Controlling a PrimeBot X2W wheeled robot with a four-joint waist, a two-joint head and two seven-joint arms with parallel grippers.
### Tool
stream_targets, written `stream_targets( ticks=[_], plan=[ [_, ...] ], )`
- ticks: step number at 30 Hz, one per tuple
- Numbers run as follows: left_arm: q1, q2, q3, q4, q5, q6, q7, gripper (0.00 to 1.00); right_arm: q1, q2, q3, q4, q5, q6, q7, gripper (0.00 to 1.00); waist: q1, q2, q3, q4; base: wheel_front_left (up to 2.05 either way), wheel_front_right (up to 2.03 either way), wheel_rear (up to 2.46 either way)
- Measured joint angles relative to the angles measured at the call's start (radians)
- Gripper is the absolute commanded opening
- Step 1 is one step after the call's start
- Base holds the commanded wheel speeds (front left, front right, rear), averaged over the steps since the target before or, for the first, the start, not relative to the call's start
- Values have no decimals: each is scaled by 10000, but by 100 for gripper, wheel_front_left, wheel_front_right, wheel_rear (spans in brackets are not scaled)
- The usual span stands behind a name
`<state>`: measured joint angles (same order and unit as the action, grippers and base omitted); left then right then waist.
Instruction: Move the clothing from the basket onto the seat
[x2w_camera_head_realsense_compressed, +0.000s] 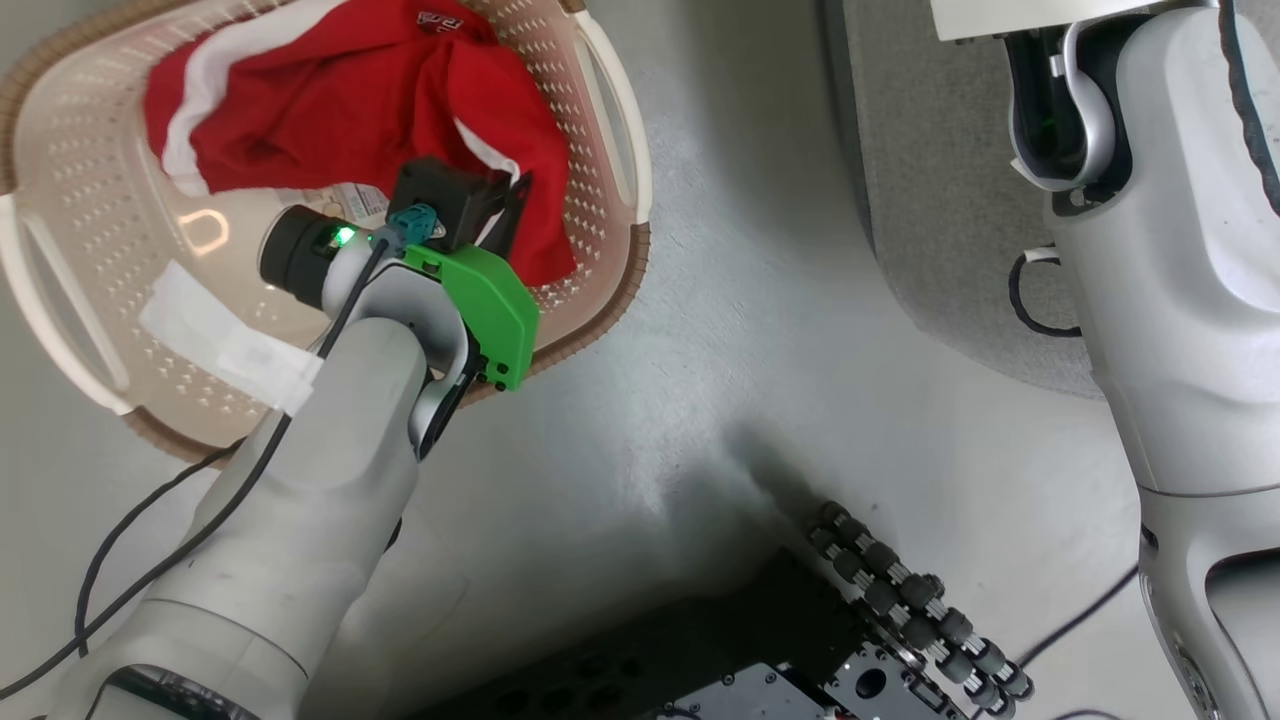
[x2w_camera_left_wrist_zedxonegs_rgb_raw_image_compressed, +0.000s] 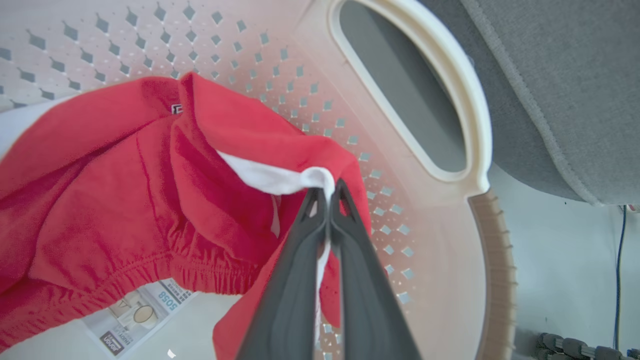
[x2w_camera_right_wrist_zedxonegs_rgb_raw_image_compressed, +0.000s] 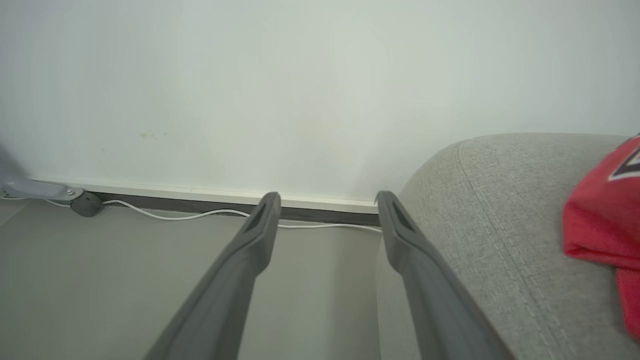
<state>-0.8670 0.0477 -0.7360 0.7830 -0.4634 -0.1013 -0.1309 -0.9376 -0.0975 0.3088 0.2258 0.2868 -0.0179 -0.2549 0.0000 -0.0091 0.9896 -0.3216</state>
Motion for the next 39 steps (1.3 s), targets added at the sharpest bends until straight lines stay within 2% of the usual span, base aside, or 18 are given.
stream_targets(
  ticks=[11, 13, 24, 39],
  plan=[
    [1, -4, -138, -541, -284, -56, -1001, 0, 718, -360, -4, 740, -341, 94, 0, 100, 0, 0, -1062, 566, 0, 0, 0],
    [1, -4, -138, -627, -316, -56, -1016, 0, 854, -408, -10, 798, -362, 178, 0, 100, 0, 0, -1304, 705, 0, 0, 0],
    [71, -29, -23, -1252, -736, -50, -1179, 0, 1784, -640, -274, 1129, -412, 180, 0, 100, 0, 0, -2744, 1538, 0, 0, 0],
    [520, -104, 882, -2366, -851, 249, -1183, 0, 3462, -700, -725, 1607, -305, 153, 0, 100, 0, 0, -4892, 2529, 0, 0, 0]
  ],
)
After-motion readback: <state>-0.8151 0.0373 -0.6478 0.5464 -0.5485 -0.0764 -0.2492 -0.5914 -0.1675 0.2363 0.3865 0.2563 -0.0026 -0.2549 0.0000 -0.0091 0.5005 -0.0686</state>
